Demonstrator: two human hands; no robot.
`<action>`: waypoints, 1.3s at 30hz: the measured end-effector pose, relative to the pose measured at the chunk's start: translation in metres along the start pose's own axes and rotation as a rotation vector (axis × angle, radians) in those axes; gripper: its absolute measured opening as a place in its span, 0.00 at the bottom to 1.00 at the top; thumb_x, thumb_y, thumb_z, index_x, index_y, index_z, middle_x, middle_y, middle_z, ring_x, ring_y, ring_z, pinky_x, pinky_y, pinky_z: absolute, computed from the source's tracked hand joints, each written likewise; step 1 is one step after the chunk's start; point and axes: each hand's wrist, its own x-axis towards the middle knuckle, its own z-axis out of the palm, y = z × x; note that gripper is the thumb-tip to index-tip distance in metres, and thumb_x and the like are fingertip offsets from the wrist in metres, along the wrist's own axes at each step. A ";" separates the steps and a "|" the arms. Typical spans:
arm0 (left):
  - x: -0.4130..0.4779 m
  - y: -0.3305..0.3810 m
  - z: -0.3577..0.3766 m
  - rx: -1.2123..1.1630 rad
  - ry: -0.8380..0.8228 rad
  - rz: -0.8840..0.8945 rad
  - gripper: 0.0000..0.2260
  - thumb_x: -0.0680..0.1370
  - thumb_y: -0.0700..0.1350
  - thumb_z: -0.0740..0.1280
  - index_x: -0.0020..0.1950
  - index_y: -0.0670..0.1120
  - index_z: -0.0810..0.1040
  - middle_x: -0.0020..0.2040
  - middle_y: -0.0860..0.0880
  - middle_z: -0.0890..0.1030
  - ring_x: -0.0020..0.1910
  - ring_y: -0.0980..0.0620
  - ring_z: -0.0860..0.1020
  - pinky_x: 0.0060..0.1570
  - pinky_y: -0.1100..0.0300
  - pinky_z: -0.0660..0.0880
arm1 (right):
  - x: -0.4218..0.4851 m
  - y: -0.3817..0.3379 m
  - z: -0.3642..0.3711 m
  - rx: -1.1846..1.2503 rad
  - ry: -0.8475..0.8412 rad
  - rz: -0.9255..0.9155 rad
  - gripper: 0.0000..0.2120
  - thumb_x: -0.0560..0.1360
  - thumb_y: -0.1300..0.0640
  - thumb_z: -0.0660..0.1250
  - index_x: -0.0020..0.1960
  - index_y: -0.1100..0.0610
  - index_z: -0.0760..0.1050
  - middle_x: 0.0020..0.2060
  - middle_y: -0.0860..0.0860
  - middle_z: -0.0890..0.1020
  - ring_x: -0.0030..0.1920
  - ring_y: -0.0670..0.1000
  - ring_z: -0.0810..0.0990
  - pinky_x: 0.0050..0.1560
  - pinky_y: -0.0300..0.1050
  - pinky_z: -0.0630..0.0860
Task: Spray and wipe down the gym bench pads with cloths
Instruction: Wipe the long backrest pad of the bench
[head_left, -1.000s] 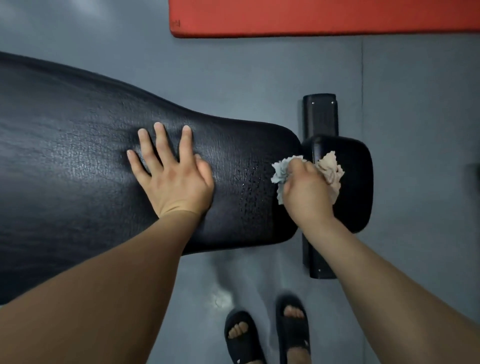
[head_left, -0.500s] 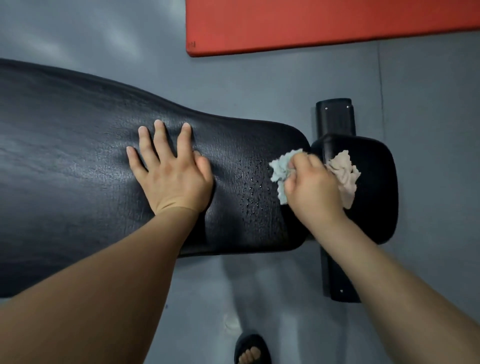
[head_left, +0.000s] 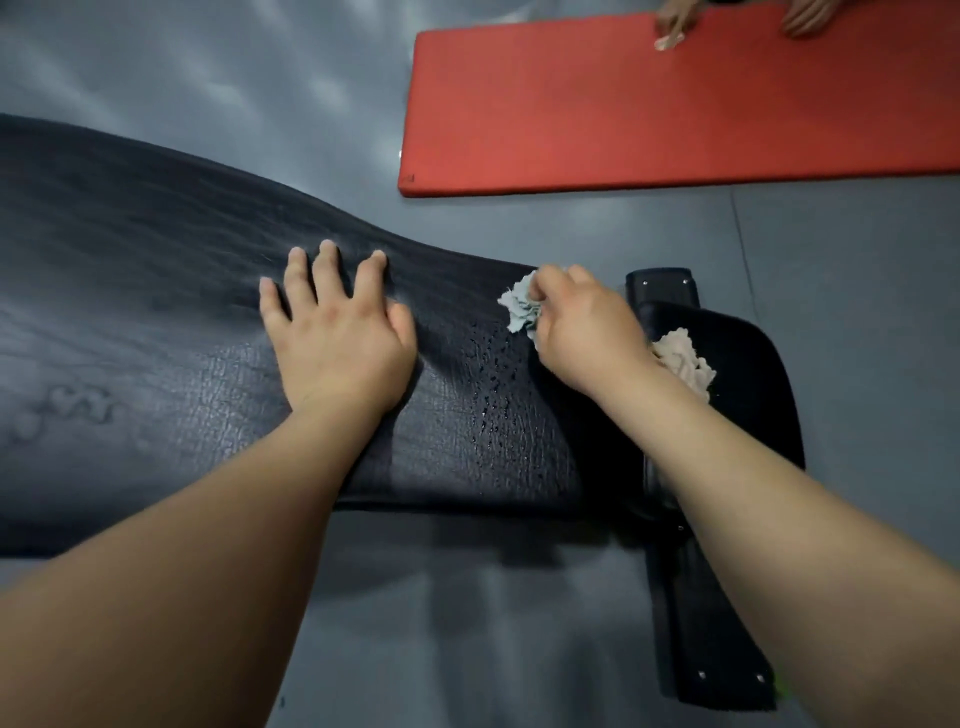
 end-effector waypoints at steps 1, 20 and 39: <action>0.002 0.000 0.001 -0.001 0.003 0.006 0.25 0.80 0.57 0.51 0.77 0.58 0.65 0.81 0.43 0.61 0.80 0.40 0.53 0.77 0.37 0.47 | -0.014 -0.002 0.000 0.023 0.005 -0.069 0.11 0.77 0.60 0.59 0.57 0.54 0.74 0.52 0.56 0.77 0.46 0.61 0.77 0.43 0.48 0.70; 0.004 -0.006 0.007 0.016 0.045 0.040 0.23 0.82 0.54 0.50 0.76 0.56 0.66 0.78 0.42 0.62 0.78 0.37 0.56 0.76 0.35 0.49 | -0.035 -0.021 0.005 0.020 -0.047 -0.474 0.13 0.74 0.63 0.59 0.54 0.51 0.75 0.49 0.50 0.74 0.49 0.58 0.75 0.48 0.50 0.71; -0.092 -0.019 0.015 -0.030 0.250 0.128 0.23 0.78 0.50 0.53 0.70 0.50 0.76 0.74 0.49 0.74 0.75 0.44 0.66 0.76 0.42 0.56 | -0.019 -0.036 0.009 0.073 -0.085 -0.482 0.14 0.75 0.62 0.58 0.55 0.49 0.75 0.49 0.47 0.71 0.53 0.59 0.76 0.50 0.48 0.70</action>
